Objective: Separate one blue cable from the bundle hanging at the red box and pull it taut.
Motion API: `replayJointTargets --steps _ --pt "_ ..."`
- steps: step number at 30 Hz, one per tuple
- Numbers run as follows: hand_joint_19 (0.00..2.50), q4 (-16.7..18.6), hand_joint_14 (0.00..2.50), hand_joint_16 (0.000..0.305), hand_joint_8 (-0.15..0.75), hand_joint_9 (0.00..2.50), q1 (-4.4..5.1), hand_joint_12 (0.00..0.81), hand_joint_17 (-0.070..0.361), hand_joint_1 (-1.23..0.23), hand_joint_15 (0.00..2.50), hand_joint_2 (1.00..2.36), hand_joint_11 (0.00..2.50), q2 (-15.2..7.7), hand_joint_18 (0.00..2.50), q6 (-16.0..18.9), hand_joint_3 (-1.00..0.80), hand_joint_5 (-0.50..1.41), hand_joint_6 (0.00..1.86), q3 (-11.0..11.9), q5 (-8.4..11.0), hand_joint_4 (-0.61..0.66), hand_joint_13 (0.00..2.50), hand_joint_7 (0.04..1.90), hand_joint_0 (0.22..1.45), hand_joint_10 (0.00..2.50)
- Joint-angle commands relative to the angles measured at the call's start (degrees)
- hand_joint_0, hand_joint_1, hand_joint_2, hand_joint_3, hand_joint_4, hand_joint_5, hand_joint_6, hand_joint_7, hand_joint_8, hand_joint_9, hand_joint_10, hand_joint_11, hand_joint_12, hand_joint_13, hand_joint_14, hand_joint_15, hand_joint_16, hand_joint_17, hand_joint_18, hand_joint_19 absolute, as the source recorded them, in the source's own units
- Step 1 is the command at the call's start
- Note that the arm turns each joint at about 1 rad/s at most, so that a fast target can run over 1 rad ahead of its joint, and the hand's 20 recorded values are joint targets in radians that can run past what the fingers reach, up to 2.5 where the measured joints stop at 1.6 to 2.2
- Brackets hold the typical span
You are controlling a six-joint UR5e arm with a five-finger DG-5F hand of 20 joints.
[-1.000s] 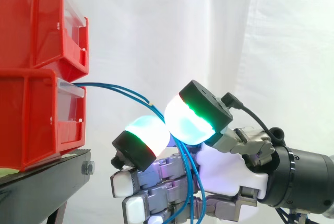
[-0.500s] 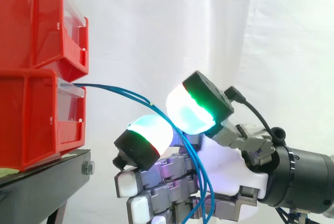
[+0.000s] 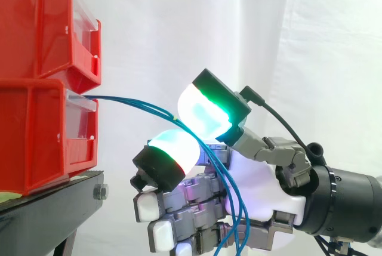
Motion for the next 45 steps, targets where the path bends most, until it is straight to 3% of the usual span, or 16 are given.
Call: replayJointTargets --steps 1,6,12,16,22,32,35,37,45 --pt "0.57 0.0 0.02 0.040 0.391 0.94 -0.01 0.380 0.090 -0.71 0.47 1.01 0.54 0.0 0.89 0.0 -0.32 -0.13 0.84 0.0 -0.06 0.13 0.98 1.13 0.61 0.01" --pt "0.54 -0.1 0.02 0.044 0.394 0.89 -0.01 0.400 0.100 -0.83 0.47 1.01 0.56 0.0 0.90 -0.2 -0.24 -0.15 0.88 0.0 -0.06 0.11 0.96 1.05 0.63 0.01" --pt "0.55 -0.3 0.02 0.042 0.368 0.84 -0.10 0.388 0.094 -0.90 0.47 1.01 0.59 0.0 0.87 -1.0 -0.34 -0.17 0.91 0.0 -0.14 0.07 0.93 1.04 0.70 0.01" --pt "0.53 -0.3 0.02 0.041 0.357 0.86 -0.10 0.381 0.093 -0.94 0.47 1.00 0.60 0.0 0.88 -0.9 -0.50 -0.17 0.92 0.0 -0.14 0.07 0.92 1.02 0.76 0.01" --pt "0.51 -0.1 0.02 0.041 0.347 0.88 -0.10 0.373 0.091 -0.99 0.48 1.00 0.61 0.0 0.88 -1.2 -0.50 -0.16 0.91 0.0 -0.14 0.06 0.93 1.06 0.75 0.02" --pt "0.52 -0.3 0.02 0.040 0.353 0.92 -0.01 0.374 0.090 -1.00 0.47 1.00 0.61 0.0 0.88 -1.4 -0.50 -0.14 0.91 0.0 -0.14 0.10 0.94 1.12 0.70 0.02" --pt "0.55 -0.3 0.02 0.040 0.354 0.94 0.08 0.374 0.090 -0.93 0.48 1.00 0.60 -0.1 0.88 -1.5 -0.50 -0.13 0.91 0.0 -0.14 0.05 0.95 1.18 0.67 0.01" --pt "0.58 -0.2 0.02 0.040 0.360 0.95 0.08 0.372 0.090 -0.84 0.49 1.00 0.58 0.0 0.89 -1.6 -0.50 -0.13 0.90 0.0 -0.14 0.03 0.96 1.16 0.66 0.01" --pt "0.57 -0.3 0.02 0.042 0.362 0.87 0.08 0.382 0.095 -0.87 0.48 1.01 0.58 0.0 0.89 -1.6 -0.36 -0.18 0.90 0.0 -0.14 0.01 0.94 1.09 0.69 0.02"
